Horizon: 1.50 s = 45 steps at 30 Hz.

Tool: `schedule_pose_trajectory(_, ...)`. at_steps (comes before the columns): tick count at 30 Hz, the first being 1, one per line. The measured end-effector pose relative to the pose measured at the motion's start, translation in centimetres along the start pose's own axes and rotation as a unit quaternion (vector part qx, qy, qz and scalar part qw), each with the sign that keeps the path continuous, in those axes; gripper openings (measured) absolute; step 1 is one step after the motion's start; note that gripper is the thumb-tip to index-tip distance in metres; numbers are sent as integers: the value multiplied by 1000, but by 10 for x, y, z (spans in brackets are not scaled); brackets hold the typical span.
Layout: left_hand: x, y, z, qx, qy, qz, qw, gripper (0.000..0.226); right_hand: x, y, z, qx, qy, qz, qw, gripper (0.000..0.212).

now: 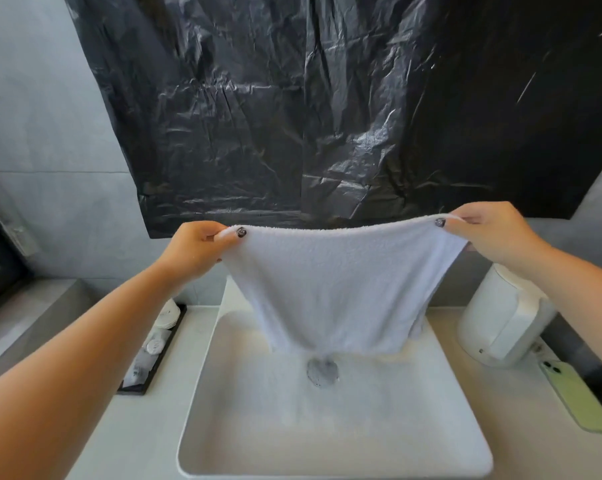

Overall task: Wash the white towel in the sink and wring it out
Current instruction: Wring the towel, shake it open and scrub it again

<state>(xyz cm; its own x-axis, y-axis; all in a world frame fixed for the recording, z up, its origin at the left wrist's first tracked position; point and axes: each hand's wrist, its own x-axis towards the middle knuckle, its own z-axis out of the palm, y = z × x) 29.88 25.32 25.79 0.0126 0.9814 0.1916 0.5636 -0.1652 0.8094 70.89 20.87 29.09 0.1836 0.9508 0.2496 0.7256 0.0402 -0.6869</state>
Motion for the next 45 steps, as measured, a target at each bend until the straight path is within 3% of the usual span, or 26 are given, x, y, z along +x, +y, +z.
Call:
schedule_pose_trajectory(3,-29,-12,4,-43,-36,-27,998,19,-29,16,3,22,-44,31,998,8)
schedule_pose_trajectory(8,-75,-65,23,-64,-134,-61,987,34,-86,64,30,20,-113,41,993,21)
schedule_pose_trajectory(10,-90,-89,36,-81,-165,-95,978,39,-107,82,47,32,-163,67,984,9)
schedule_pose_trajectory(13,-102,-121,52,-86,-211,-137,964,72,-125,117,70,62,-210,115,969,55)
schedule_pose_trajectory(14,-103,-129,57,-82,-220,-151,960,70,-127,126,77,58,-219,123,966,53)
schedule_pose_trajectory(15,-101,-135,62,-79,-228,-167,956,61,-126,131,85,48,-232,131,963,37)
schedule_pose_trajectory(17,-92,-145,76,-62,-202,-185,960,37,-116,141,100,50,-211,144,966,10)
schedule_pose_trajectory(21,-69,-161,117,-16,-54,-206,977,8,-94,157,144,6,-59,177,982,5)
schedule_pose_trajectory(23,-68,-163,138,66,0,-126,990,25,-94,159,166,-88,-9,135,987,24)
schedule_pose_trajectory(24,-71,-164,146,90,-13,-68,993,34,-98,156,173,-126,-29,80,988,33)
schedule_pose_trajectory(26,-83,-168,155,138,-162,3,977,49,-113,150,183,-160,-197,-9,967,49)
schedule_pose_trajectory(28,-101,-181,158,246,-315,58,915,71,-130,153,193,-224,-383,-64,894,67)
schedule_pose_trajectory(29,-109,-191,159,308,-337,105,883,80,-138,158,196,-260,-435,-80,858,72)
schedule_pose_trajectory(31,-118,-203,160,396,-353,153,834,86,-144,166,199,-301,-436,-118,840,71)
schedule_pose_trajectory(33,-119,-206,165,440,-334,195,811,76,-139,167,204,-310,-375,-147,861,57)
schedule_pose_trajectory(35,-108,-194,168,435,-325,180,820,48,-124,156,204,-297,-367,-103,875,37)
schedule_pose_trajectory(36,-96,-184,168,405,-311,145,848,43,-112,151,204,-280,-380,-52,880,30)
schedule_pose_trajectory(38,-71,-178,166,329,-259,38,907,49,-86,150,202,-213,-370,56,902,22)
schedule_pose_trajectory(40,-48,-173,163,267,-198,-56,941,45,-66,153,201,-150,-312,141,927,23)
schedule_pose_trajectory(41,-40,-169,163,263,-169,-74,947,43,-61,153,202,-166,-271,153,936,28)
schedule_pose_trajectory(43,-37,-161,173,280,-168,-34,944,62,-66,147,207,-220,-202,116,947,47)
schedule_pose_trajectory(45,-44,-148,195,262,-277,30,924,85,-77,139,218,-227,-253,18,940,62)
